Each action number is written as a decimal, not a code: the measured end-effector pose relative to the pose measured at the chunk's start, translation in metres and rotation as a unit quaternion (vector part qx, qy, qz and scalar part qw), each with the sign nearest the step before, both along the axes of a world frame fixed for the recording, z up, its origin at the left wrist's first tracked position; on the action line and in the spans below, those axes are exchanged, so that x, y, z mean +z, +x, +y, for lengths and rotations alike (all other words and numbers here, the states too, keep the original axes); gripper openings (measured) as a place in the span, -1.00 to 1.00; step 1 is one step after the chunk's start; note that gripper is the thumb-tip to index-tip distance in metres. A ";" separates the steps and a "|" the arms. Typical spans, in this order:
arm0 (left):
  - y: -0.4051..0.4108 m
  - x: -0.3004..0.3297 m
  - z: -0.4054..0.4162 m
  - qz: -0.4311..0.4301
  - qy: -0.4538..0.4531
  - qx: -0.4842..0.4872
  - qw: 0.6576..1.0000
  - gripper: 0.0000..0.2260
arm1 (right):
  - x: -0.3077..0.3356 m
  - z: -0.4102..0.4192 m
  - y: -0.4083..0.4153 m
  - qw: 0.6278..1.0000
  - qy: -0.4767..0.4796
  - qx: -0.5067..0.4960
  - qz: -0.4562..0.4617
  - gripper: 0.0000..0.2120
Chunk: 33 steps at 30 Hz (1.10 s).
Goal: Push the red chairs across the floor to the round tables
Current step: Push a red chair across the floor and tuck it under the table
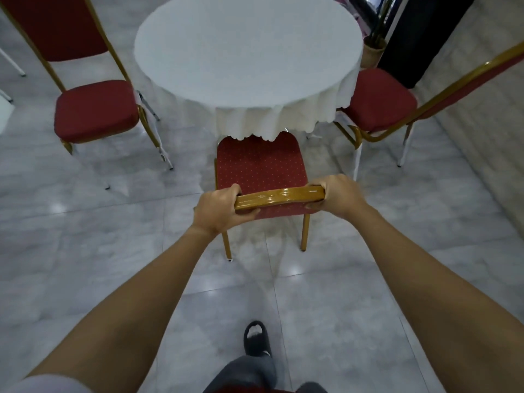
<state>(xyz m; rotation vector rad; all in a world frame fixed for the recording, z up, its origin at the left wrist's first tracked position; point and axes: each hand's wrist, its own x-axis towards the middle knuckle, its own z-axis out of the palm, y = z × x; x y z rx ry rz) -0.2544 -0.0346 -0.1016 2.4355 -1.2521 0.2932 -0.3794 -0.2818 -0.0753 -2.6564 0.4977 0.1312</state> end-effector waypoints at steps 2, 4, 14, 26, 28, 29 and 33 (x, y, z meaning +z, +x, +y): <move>0.017 0.000 -0.008 0.005 0.001 0.002 1.000 -0.56 | 0.001 -0.008 0.017 1.000 0.002 0.002 0.007 -0.70; 0.030 0.000 -0.015 -0.001 -0.003 0.004 1.000 -0.56 | 0.002 -0.016 0.031 1.000 -0.007 0.009 -0.001 -0.71; 0.080 -0.001 -0.046 -0.010 -0.009 0.006 1.000 -0.55 | 0.007 -0.043 0.082 1.000 -0.019 0.010 0.007 -0.69; 0.126 -0.001 -0.063 -0.013 0.002 0.005 1.000 -0.57 | 0.007 -0.058 0.120 1.000 -0.016 0.020 -0.004 -0.69; 0.126 -0.002 -0.064 -0.010 0.003 0.004 1.000 -0.58 | 0.006 -0.059 0.120 1.000 -0.020 0.022 -0.009 -0.69; 0.125 -0.003 -0.064 -0.007 0.004 0.003 1.000 -0.58 | 0.006 -0.059 0.119 0.999 -0.021 0.020 -0.012 -0.69; 0.124 -0.001 -0.066 0.009 0.032 0.013 0.999 -0.57 | 0.005 -0.057 0.118 1.000 -0.029 0.008 0.001 -0.69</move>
